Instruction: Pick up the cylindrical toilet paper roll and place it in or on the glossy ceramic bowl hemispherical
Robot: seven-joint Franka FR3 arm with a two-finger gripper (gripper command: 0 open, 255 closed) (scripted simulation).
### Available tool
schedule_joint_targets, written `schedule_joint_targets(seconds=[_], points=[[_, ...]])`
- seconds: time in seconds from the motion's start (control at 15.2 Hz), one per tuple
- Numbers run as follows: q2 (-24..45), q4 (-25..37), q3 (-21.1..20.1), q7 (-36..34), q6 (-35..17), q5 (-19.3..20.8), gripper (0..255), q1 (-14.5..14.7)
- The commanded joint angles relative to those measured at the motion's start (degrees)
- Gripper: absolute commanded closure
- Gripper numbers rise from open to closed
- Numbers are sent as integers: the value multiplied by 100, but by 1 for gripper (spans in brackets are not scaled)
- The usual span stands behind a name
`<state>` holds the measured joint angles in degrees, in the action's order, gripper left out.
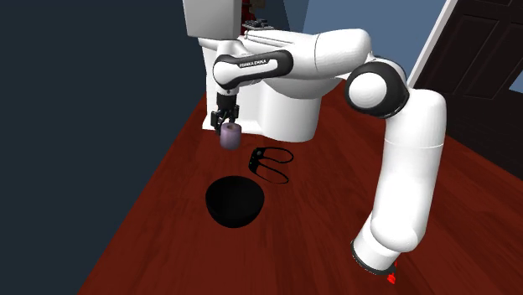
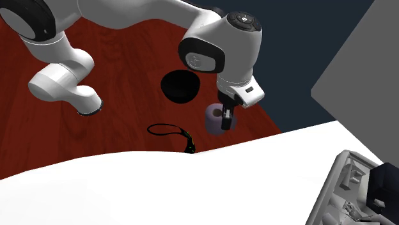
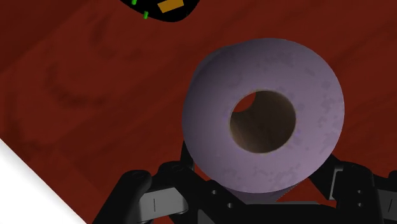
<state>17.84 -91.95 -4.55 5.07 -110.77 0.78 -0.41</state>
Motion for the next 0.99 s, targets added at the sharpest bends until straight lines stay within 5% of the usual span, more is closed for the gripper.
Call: schedule_joint_targets(seconds=[0.0, 0.66, 0.92], points=[[-36, 121, -1, 1, 157, -3, 255, 0], [-82, 787, -5, 0, 867, -8, 255, 5], [-844, -228, -131, -308, 611, -41, 255, 180]])
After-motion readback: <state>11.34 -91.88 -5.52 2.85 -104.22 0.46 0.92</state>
